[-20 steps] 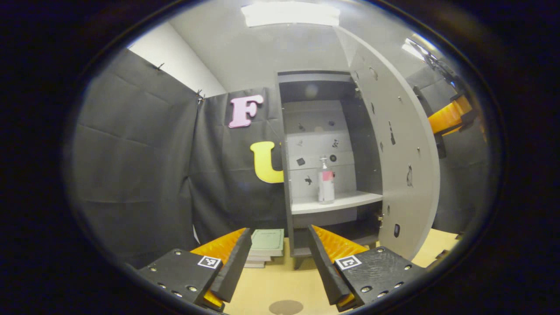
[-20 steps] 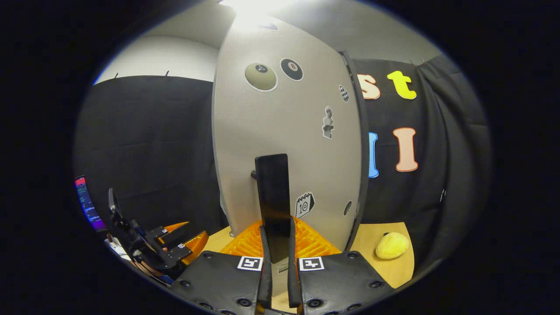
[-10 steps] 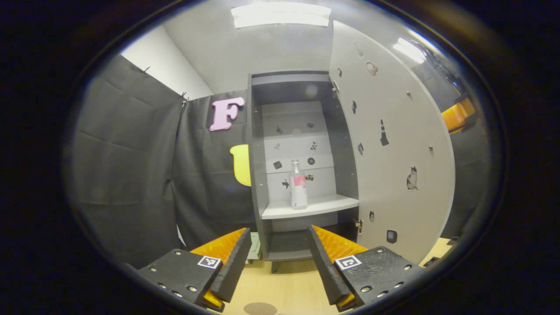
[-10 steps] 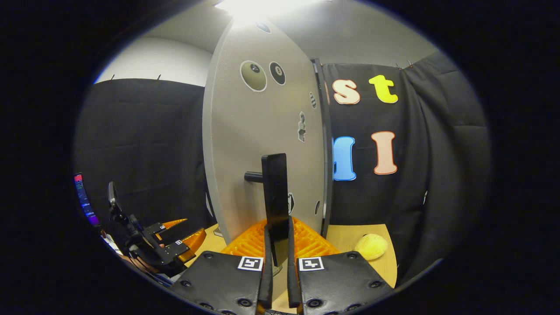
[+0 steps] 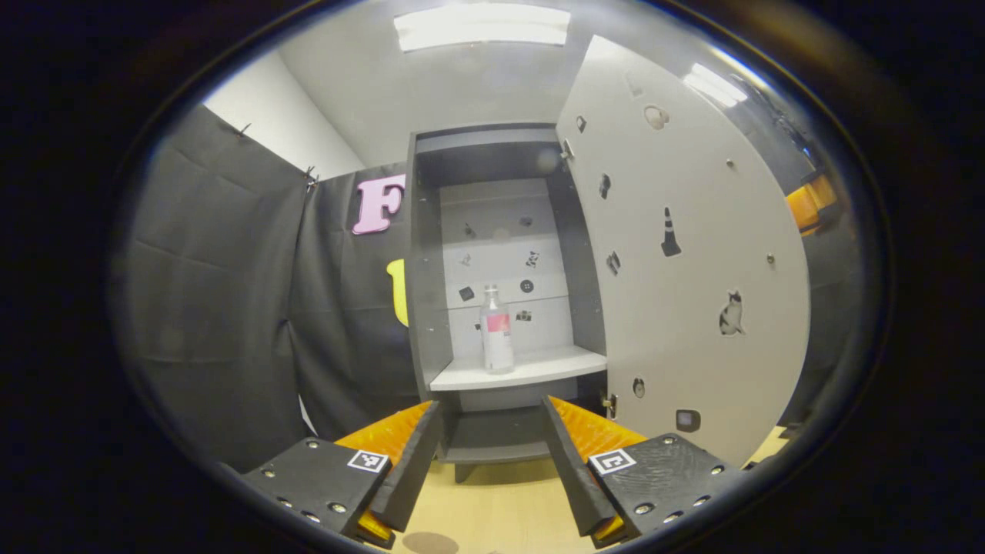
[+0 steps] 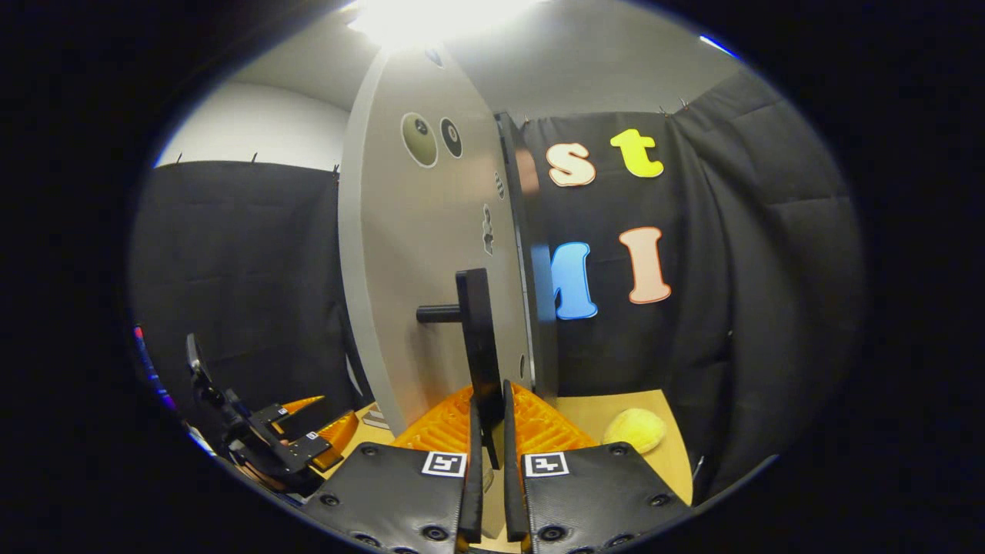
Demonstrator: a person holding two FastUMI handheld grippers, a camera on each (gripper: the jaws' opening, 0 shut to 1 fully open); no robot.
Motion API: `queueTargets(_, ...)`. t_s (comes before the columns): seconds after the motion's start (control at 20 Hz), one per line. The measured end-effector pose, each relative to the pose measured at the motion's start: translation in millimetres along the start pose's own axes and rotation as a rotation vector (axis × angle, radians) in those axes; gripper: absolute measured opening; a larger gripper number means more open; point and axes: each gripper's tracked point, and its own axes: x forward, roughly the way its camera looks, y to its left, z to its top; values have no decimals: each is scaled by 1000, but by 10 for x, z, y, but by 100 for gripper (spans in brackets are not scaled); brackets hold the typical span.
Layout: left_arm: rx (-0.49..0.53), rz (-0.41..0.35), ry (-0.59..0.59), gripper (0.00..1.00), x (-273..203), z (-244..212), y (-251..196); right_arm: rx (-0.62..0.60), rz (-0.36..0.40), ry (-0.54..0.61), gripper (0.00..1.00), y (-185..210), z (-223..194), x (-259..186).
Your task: Open the cabinet door with the right hand, grasp the bottle in the cabinet with the left hand and place it on the coaster, then close the cabinet door with the right hand.
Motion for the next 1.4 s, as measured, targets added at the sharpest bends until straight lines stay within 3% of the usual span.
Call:
queueTargets(0.3, -1, 17, -16, 76, 68, 128, -273, -17, 120, 30, 17, -15, -72, -281)
queueTargets(0.6, -1, 28, -32, 79, 237, 355, -425, -47, -45, 10, 16, -811, -149, -515)
queueTargets(0.7, -12, 1, -33, 79, 310, 459, -474, -57, -91, 12, 24, -997, -208, -514)
queueTargets(0.85, -53, -42, -28, 77, 496, 612, -490, -106, -166, 14, 82, -1245, -305, -462)
queueTargets(0.95, -69, -45, -17, 77, 635, 660, -401, -139, -224, 15, 100, -1382, -347, -408)
queueTargets(1.2, -98, -32, 3, 77, 1148, 735, -76, -143, -304, 39, 96, -1590, -478, -259)
queueTargets(1.35, -94, -50, 13, 77, 1525, 763, 50, -115, -356, 56, 100, -1709, -543, -185)
queueTargets(1.4, -95, -63, 14, 77, 1659, 763, 70, -106, -377, 63, 96, -1749, -575, -165)
